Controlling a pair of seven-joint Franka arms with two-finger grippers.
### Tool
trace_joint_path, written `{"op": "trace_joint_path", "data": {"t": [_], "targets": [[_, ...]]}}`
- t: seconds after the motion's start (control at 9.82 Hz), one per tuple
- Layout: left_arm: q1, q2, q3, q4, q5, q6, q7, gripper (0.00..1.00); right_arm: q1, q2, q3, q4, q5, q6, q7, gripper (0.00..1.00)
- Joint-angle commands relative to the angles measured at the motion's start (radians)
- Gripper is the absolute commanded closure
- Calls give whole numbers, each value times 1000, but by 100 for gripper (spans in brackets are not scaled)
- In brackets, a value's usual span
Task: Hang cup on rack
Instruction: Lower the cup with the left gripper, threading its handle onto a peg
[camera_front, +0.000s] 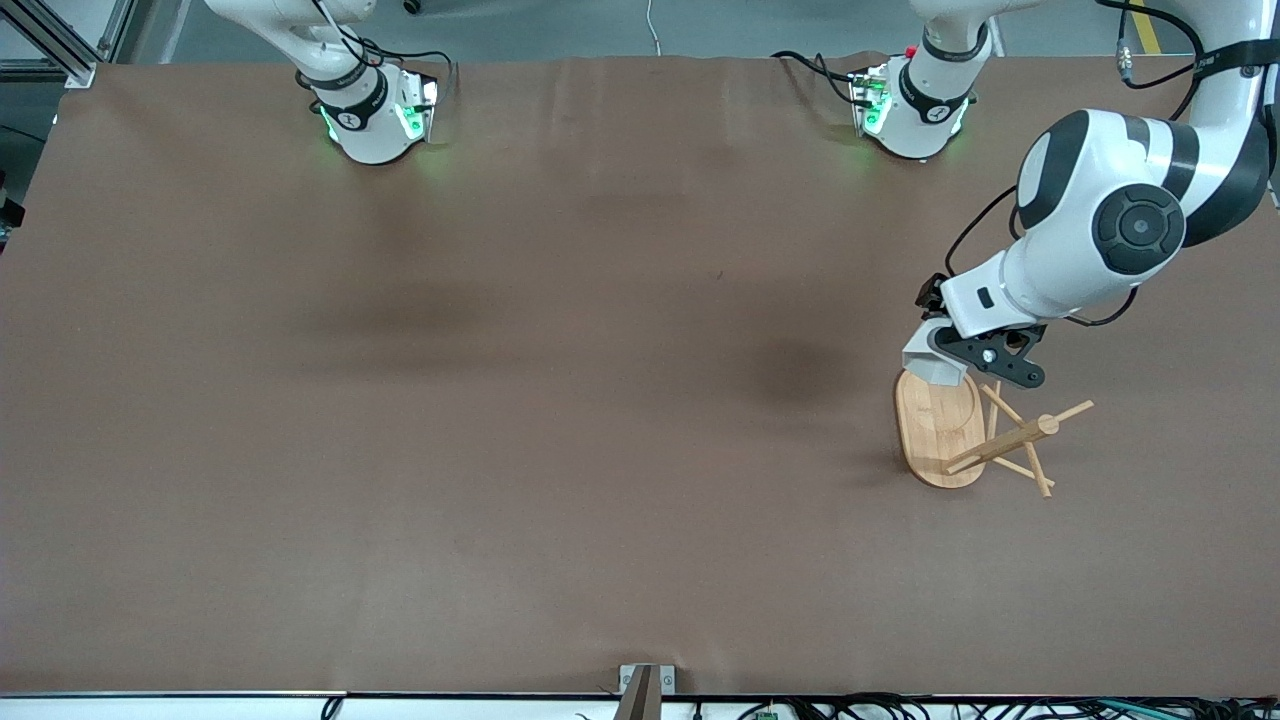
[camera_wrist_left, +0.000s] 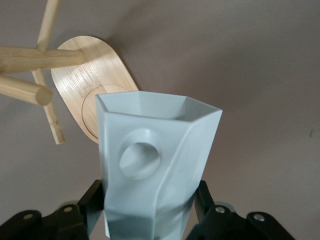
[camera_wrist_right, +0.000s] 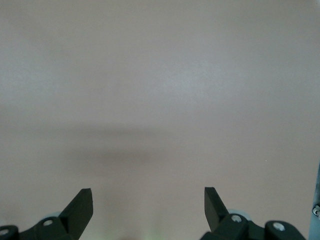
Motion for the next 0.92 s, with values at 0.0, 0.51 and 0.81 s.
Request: {"op": "trace_joint_path", "data": {"t": [0.0, 0.51, 0.81], "targets": [[7, 27, -6, 1, 17, 25, 22, 97, 3, -27, 4, -70, -23, 46, 63, 2], [7, 96, -8, 73, 15, 31, 18, 97, 41, -27, 6, -82, -21, 49, 180, 2], [7, 118, -6, 93, 15, 41, 14, 97, 90, -27, 6, -82, -27, 49, 263, 2]]}}
